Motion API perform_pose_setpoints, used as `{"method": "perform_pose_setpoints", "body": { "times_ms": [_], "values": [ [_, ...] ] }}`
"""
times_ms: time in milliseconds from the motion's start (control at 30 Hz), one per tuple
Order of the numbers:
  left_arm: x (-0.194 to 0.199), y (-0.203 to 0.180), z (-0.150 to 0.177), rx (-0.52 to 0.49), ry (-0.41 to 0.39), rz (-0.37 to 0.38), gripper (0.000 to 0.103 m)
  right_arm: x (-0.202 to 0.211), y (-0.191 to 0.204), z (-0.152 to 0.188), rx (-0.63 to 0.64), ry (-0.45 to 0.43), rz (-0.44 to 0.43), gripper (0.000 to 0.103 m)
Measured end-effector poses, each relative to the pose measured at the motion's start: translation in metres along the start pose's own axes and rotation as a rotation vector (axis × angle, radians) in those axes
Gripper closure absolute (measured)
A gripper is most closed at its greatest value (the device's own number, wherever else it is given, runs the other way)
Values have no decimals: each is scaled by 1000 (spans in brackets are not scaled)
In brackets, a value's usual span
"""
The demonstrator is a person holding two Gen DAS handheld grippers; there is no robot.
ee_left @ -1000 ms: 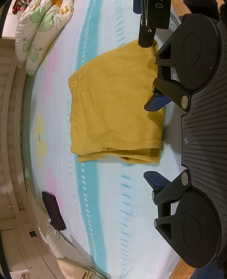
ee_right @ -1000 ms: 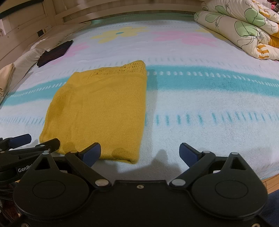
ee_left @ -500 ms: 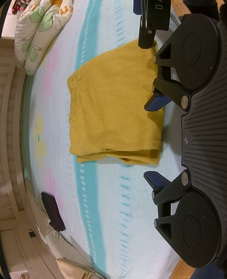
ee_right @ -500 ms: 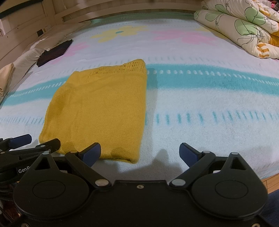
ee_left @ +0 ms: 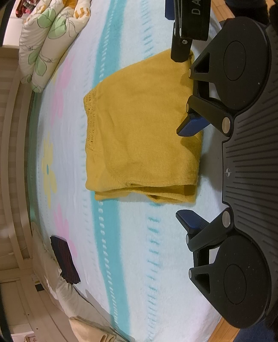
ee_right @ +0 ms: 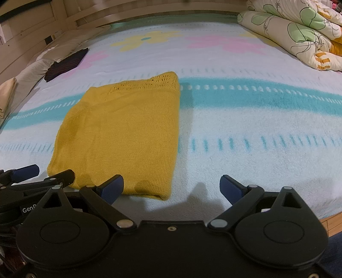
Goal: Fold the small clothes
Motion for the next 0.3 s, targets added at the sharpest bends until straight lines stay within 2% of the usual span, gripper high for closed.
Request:
{"method": "perform_pose_setpoints", "body": {
  "times_ms": [300],
  "values": [
    [2, 0, -2, 1, -24, 17, 29, -1, 0, 0, -2, 1, 0, 7]
  ]
}}
Point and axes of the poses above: each gripper's, at about its wrist camera, not at the fingertips, and x roughly against the way its jaws point, y to its left, z to its underside, the point moved 7 cm from there along -x, roughly the way its jaws point, and after that the axes turned 15 degrees about -y, right-handed, at the moved point
